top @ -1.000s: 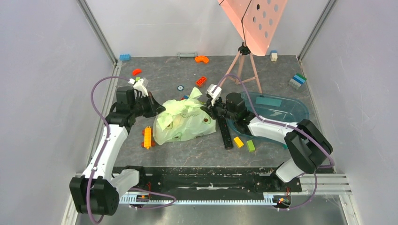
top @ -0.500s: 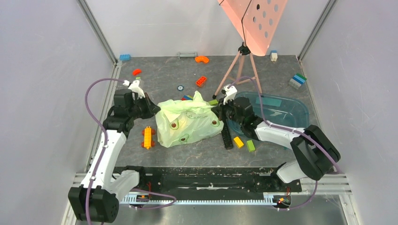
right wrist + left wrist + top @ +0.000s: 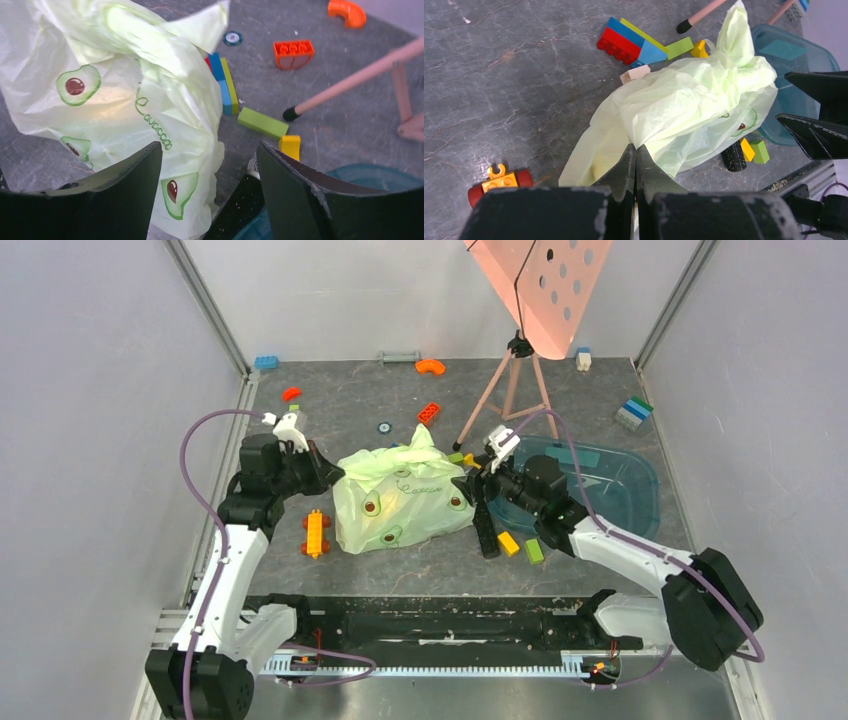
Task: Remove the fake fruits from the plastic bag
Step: Untie the plastic bag at the center of the board.
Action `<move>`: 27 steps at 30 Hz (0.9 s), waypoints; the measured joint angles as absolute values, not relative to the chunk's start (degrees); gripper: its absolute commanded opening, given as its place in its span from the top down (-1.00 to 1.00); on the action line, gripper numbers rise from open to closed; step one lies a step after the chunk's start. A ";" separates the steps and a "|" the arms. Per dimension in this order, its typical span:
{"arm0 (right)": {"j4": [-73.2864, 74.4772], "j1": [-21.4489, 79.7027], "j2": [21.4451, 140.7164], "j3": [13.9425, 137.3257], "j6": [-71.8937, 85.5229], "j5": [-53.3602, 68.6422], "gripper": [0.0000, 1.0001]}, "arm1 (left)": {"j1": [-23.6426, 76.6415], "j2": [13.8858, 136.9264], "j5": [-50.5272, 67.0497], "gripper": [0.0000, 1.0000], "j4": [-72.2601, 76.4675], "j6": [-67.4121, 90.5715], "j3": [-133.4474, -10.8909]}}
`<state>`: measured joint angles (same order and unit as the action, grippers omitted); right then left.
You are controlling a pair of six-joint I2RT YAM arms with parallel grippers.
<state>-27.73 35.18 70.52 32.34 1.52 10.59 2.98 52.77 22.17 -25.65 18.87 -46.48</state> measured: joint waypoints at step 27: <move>-2.11 40.69 85.82 62.61 -41.74 28.34 -0.29 | 2.94 52.51 25.58 0.96 -24.71 18.55 -45.87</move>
